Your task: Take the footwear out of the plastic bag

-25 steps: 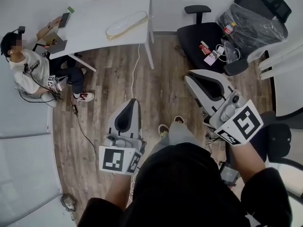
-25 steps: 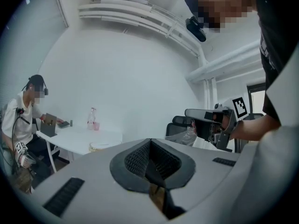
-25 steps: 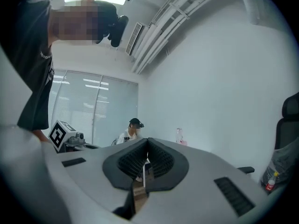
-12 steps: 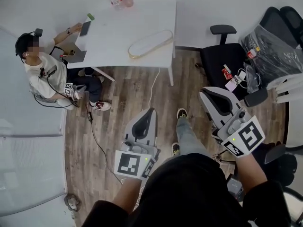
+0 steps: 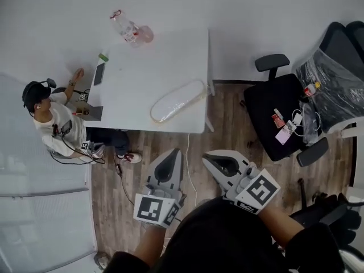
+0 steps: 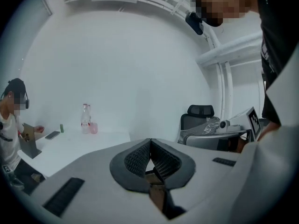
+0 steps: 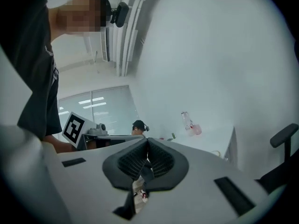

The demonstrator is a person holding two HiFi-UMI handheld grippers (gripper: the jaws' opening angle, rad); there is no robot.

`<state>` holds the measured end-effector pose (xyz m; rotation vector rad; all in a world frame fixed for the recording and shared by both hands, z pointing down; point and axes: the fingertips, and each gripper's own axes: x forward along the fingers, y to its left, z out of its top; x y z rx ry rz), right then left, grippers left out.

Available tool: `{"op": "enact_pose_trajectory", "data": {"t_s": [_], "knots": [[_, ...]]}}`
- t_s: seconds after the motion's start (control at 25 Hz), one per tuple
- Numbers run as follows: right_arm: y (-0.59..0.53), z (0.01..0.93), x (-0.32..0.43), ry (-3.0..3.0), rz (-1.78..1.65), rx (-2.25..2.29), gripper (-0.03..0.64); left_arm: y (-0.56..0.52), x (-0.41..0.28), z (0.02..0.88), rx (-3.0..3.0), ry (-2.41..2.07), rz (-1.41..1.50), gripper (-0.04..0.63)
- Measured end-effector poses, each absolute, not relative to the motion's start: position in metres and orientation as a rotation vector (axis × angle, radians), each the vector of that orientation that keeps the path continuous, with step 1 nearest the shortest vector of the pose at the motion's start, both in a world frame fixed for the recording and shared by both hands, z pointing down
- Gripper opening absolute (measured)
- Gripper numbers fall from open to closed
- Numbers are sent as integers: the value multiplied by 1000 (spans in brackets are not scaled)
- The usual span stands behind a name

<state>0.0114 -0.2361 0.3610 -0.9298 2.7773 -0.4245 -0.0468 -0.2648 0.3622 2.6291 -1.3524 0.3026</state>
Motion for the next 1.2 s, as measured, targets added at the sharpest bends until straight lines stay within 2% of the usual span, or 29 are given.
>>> {"op": "enact_pose_trajectory", "data": {"t_s": [0.24, 0.72, 0.76, 0.8, 1.0, 1.2], "knots": [[-285, 376, 21, 2770, -544, -875, 18, -315, -34, 369, 2601, -1334, 374, 23], [-374, 405, 27, 2787, -615, -1076, 18, -440, -133, 461, 2384, -1298, 631, 31], [-382, 405, 25, 2792, -612, -1093, 18, -449, -146, 476, 2331, -1301, 651, 127], [-390, 404, 21, 2798, -609, -1105, 18, -456, -158, 492, 2272, -1298, 674, 286], [-432, 408, 1, 2863, -604, -1121, 18, -474, -209, 564, 1989, -1260, 660, 325], [-467, 422, -9, 2880, -660, -1168, 18, -486, -216, 595, 1867, -1126, 515, 328]]}}
